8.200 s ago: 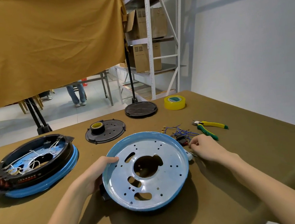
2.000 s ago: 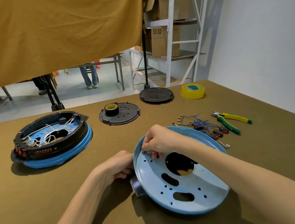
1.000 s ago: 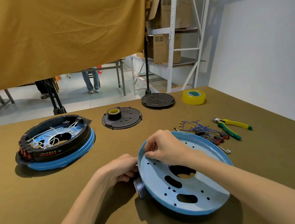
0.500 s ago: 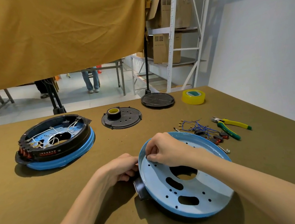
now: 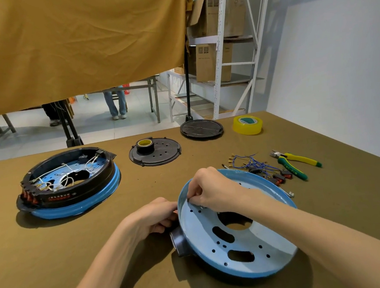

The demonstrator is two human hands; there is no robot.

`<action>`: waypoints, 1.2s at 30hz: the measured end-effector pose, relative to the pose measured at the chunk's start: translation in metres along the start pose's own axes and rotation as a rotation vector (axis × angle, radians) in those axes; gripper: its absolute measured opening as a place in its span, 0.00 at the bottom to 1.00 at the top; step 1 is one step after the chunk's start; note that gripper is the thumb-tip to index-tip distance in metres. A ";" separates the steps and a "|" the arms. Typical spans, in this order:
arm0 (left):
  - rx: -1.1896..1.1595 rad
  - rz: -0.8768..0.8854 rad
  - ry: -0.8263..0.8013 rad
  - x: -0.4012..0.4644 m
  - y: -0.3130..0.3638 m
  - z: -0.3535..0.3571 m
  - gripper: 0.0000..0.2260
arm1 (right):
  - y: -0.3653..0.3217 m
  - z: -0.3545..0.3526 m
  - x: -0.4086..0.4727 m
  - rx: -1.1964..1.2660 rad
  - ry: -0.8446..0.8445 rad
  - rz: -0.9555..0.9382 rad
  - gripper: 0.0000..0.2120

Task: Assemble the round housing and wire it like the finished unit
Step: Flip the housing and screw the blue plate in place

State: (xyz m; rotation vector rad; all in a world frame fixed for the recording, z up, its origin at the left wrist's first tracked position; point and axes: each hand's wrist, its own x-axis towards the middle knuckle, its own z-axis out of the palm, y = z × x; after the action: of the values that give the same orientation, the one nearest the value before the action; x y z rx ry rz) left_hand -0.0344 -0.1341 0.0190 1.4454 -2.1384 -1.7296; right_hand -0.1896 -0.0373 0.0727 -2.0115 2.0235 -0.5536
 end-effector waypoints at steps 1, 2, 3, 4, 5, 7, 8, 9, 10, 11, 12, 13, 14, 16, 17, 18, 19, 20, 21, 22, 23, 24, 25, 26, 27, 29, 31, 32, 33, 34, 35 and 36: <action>-0.002 0.001 -0.003 0.000 0.000 0.000 0.14 | 0.001 -0.001 0.000 0.023 -0.019 -0.011 0.07; -0.003 0.002 -0.004 0.000 0.000 0.000 0.14 | 0.001 -0.002 0.000 0.041 -0.030 -0.016 0.07; -0.004 0.002 -0.002 0.000 0.000 0.000 0.15 | 0.003 -0.002 0.000 0.058 -0.026 -0.012 0.07; -0.005 -0.001 0.001 0.000 0.000 0.000 0.15 | 0.004 -0.002 -0.001 0.074 -0.016 -0.002 0.07; -0.004 -0.003 0.002 0.000 -0.001 0.000 0.15 | 0.005 -0.001 -0.002 0.081 -0.010 0.003 0.07; -0.001 -0.002 -0.007 0.000 0.000 0.000 0.15 | 0.006 0.002 -0.006 0.066 -0.023 -0.012 0.09; -0.002 -0.002 -0.008 0.000 -0.001 -0.001 0.15 | 0.006 0.003 -0.007 0.056 -0.023 -0.016 0.10; -0.005 -0.001 -0.008 0.000 -0.001 -0.001 0.15 | 0.006 0.003 -0.008 0.052 -0.001 -0.011 0.11; -0.009 0.004 -0.012 -0.001 -0.001 -0.001 0.15 | 0.008 0.002 -0.009 0.054 0.034 0.001 0.12; -0.014 0.008 -0.019 -0.001 0.000 -0.001 0.15 | 0.009 0.001 -0.010 0.065 0.063 0.014 0.12; -0.020 0.009 -0.027 -0.002 0.000 -0.001 0.14 | 0.010 0.001 -0.011 0.081 0.074 0.023 0.12; -0.029 0.004 -0.036 -0.003 0.000 -0.001 0.14 | 0.009 0.000 -0.012 0.092 0.067 0.023 0.10; -0.045 -0.005 -0.055 -0.004 0.001 -0.002 0.14 | 0.008 0.001 -0.013 0.095 0.055 0.013 0.08; -0.100 -0.021 -0.132 -0.008 0.003 -0.004 0.13 | 0.004 0.001 -0.014 0.079 0.053 -0.016 0.06; -0.125 -0.020 -0.170 -0.010 0.004 -0.006 0.14 | 0.002 0.000 -0.014 0.067 0.061 -0.024 0.05; -0.144 -0.013 -0.192 -0.011 0.005 -0.008 0.15 | 0.001 -0.003 -0.013 0.061 0.069 -0.027 0.05; -0.162 -0.004 -0.202 -0.013 0.007 -0.010 0.18 | 0.001 -0.007 -0.013 0.062 0.072 -0.029 0.05; -0.187 -0.003 -0.209 -0.015 0.007 -0.012 0.21 | 0.000 -0.011 -0.013 0.067 0.068 -0.033 0.05; -0.223 -0.013 -0.223 -0.016 0.008 -0.014 0.23 | 0.000 -0.014 -0.013 0.074 0.058 -0.039 0.06; -0.263 -0.027 -0.248 -0.018 0.008 -0.016 0.24 | 0.000 -0.016 -0.014 0.079 0.045 -0.046 0.06; -0.299 -0.041 -0.280 -0.021 0.008 -0.017 0.24 | 0.000 -0.018 -0.015 0.085 0.032 -0.051 0.06; -0.327 -0.054 -0.305 -0.023 0.007 -0.017 0.23 | 0.000 -0.019 -0.017 0.092 0.020 -0.055 0.06; -0.347 -0.064 -0.318 -0.025 0.005 -0.017 0.23 | 0.000 -0.018 -0.018 0.100 0.010 -0.061 0.06; -0.362 -0.072 -0.321 -0.026 0.003 -0.017 0.24 | -0.001 -0.018 -0.020 0.108 0.004 -0.071 0.06; -0.376 -0.082 -0.321 -0.027 0.000 -0.017 0.25 | -0.001 -0.017 -0.020 0.116 0.002 -0.083 0.05; -0.398 -0.094 -0.328 -0.030 -0.007 -0.016 0.25 | -0.003 -0.015 -0.021 0.115 -0.012 -0.099 0.04; -0.440 -0.100 -0.353 -0.034 -0.013 -0.016 0.24 | -0.005 -0.014 -0.021 0.109 -0.040 -0.104 0.03; -0.473 -0.105 -0.366 -0.035 -0.016 -0.016 0.24 | -0.007 -0.014 -0.021 0.119 -0.055 -0.103 0.03; -0.504 -0.107 -0.376 -0.037 -0.019 -0.017 0.23 | -0.007 -0.015 -0.021 0.133 -0.070 -0.103 0.02; -0.530 -0.104 -0.381 -0.039 -0.021 -0.016 0.22 | -0.008 -0.016 -0.022 0.142 -0.084 -0.103 0.02; -0.552 -0.099 -0.383 -0.040 -0.023 -0.015 0.21 | -0.009 -0.017 -0.022 0.143 -0.093 -0.107 0.03; -0.575 -0.093 -0.381 -0.041 -0.025 -0.014 0.20 | -0.010 -0.017 -0.023 0.136 -0.092 -0.110 0.03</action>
State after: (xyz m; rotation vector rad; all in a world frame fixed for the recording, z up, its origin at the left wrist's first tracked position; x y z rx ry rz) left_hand 0.0123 -0.1160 0.0252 1.1352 -1.4899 -2.5390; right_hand -0.1872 -0.0123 0.0896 -2.0374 1.7814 -0.5920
